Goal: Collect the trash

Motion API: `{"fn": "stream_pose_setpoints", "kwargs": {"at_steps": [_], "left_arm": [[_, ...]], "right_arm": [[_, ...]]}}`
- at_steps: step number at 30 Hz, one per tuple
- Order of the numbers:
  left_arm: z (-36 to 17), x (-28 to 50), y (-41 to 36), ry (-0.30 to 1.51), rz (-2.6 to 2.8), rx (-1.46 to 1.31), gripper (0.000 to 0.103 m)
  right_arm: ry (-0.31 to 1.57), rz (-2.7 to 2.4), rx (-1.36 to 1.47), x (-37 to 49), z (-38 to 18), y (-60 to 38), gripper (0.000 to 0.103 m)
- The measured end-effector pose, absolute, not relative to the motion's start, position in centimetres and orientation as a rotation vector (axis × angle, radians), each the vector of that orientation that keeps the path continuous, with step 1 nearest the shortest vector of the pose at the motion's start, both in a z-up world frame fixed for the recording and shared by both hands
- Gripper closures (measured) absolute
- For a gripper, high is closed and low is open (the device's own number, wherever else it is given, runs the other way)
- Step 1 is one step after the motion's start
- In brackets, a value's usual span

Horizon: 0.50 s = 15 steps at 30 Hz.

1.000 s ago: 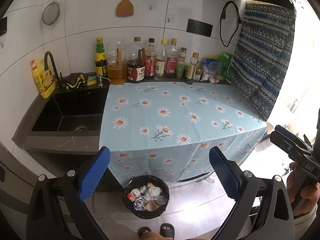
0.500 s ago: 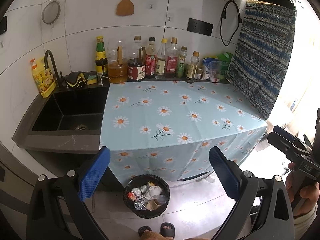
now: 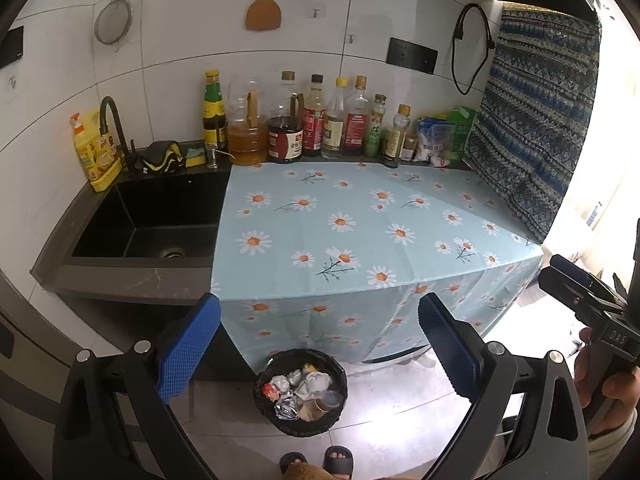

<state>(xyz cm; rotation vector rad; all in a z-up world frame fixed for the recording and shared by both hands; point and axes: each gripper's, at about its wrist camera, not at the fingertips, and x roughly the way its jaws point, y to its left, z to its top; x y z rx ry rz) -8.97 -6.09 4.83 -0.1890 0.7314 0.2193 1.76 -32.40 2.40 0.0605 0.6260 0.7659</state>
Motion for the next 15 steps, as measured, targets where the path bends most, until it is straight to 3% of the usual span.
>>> {"fn": "stream_pose_setpoints", "kwargs": {"at_steps": [15], "left_arm": [[4.76,-8.91,-6.28,0.729,0.211,-0.175,0.007]], "right_arm": [[0.637,0.755,0.074,1.66,2.11,-32.59,0.005]]}}
